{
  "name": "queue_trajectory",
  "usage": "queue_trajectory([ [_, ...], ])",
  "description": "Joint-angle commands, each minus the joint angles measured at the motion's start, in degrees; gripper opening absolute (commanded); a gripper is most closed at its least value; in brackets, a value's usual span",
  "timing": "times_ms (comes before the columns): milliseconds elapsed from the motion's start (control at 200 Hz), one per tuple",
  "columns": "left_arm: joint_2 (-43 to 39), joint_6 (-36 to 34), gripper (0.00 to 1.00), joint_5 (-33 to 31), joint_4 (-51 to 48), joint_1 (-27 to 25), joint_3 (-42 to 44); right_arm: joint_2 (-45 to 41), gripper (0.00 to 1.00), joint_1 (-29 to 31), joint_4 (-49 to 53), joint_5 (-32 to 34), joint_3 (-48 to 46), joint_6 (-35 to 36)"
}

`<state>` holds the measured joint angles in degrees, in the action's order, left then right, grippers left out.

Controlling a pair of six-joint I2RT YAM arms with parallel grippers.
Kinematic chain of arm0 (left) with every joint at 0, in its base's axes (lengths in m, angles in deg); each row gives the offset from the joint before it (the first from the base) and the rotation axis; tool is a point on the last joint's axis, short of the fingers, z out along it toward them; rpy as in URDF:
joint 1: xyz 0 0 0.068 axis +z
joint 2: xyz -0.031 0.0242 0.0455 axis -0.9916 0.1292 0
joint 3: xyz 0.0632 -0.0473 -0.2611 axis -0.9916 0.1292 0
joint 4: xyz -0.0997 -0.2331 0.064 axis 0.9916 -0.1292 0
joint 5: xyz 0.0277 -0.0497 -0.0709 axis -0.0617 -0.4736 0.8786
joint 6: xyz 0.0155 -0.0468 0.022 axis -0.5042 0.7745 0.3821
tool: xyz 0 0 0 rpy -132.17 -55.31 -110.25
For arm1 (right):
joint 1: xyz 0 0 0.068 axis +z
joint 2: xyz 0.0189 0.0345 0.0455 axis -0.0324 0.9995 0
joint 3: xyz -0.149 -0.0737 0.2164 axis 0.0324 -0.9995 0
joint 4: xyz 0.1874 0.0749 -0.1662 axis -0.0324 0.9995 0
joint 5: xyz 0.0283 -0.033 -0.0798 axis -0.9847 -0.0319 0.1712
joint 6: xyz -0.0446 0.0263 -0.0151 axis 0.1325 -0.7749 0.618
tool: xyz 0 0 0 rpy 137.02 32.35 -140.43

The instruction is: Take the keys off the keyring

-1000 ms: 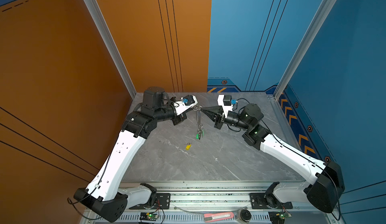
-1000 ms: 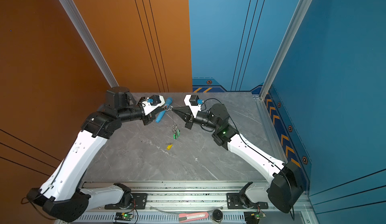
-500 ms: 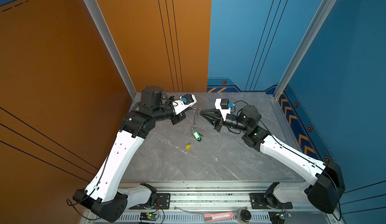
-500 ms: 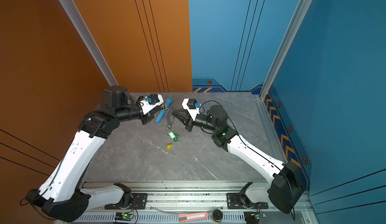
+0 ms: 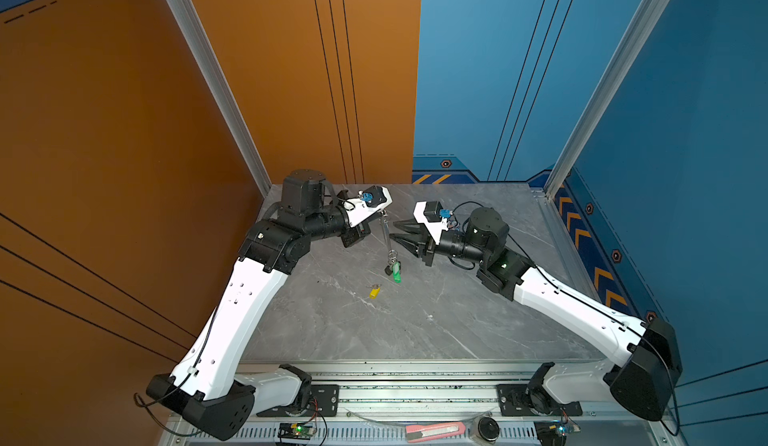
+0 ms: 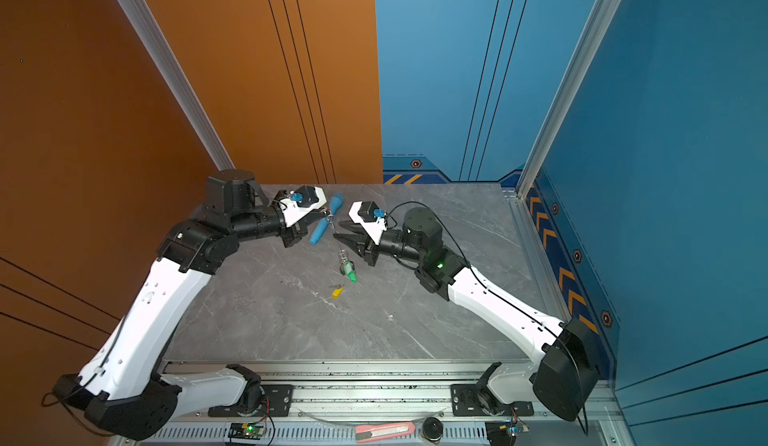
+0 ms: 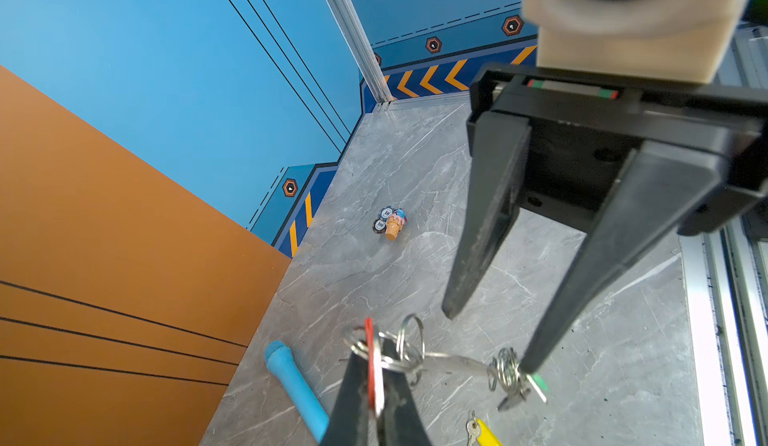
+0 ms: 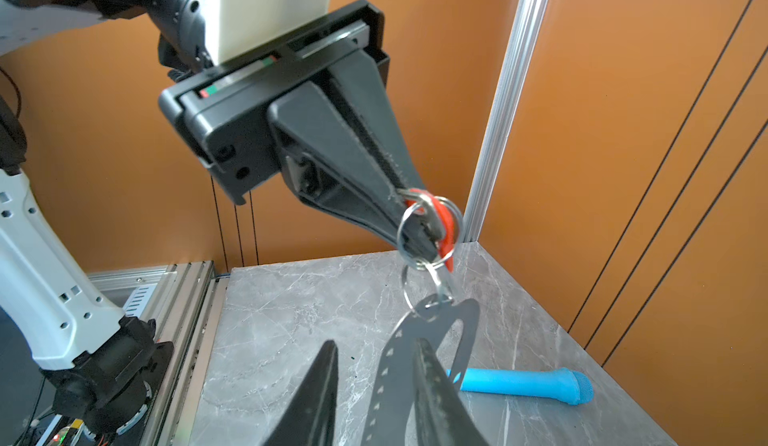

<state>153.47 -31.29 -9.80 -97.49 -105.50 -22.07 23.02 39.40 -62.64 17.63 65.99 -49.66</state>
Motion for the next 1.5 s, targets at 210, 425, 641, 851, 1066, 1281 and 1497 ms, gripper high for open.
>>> queue_trajectory([
  [210,-0.02,1.38,0.00,1.88,0.44,0.26,-0.66,3.65,0.26,-0.74,5.30,-2.38,7.68,4.15],
  [425,-0.19,1.45,0.00,1.94,0.44,0.24,-0.45,6.19,0.18,-0.66,8.80,-4.35,10.75,6.60],
  [641,-0.79,1.27,0.00,1.46,0.48,0.46,0.36,7.11,0.10,-0.66,9.87,-6.34,12.84,6.41],
  [851,-0.80,1.10,0.00,1.15,0.36,0.59,0.56,7.02,0.01,-0.67,10.70,-5.37,13.18,5.72],
  [1066,-1.32,0.26,0.00,-5.00,0.37,1.12,0.12,5.23,0.00,-2.92,6.88,-1.72,10.62,0.61],
  [1281,-1.89,0.26,0.00,-6.90,0.39,1.44,0.79,2.64,0.00,-3.21,-5.88,3.83,5.64,-10.57],
  [1497,-1.44,1.31,0.00,-5.19,0.41,1.30,0.91,1.09,0.00,-2.04,-13.16,6.17,2.98,-15.50],
])
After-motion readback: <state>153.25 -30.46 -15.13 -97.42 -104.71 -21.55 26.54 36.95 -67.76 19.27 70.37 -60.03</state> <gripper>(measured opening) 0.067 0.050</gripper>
